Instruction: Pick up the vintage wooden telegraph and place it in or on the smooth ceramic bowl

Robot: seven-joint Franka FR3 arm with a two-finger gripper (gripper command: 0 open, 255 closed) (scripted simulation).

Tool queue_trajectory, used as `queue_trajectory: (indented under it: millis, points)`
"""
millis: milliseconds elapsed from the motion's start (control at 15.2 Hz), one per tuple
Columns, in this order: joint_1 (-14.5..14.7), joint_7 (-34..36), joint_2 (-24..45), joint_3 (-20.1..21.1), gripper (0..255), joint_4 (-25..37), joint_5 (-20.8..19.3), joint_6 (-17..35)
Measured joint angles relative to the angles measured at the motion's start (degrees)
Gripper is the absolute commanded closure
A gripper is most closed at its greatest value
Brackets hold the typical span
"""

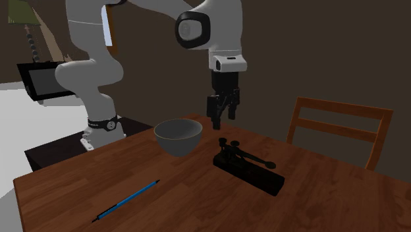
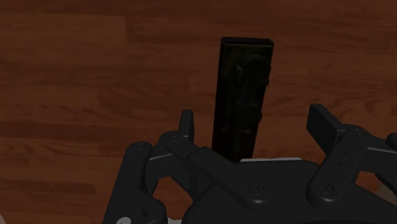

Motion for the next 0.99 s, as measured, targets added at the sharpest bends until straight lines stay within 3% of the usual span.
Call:
queue_trajectory:
  millis: [528,990]
  points:
    - [1.55,2.91,16.04,-1.03,0,13.99,-3.96,2.2]
    - [1.82,3.42,19.85,-1.38,0,14.16,-4.61,5.84]
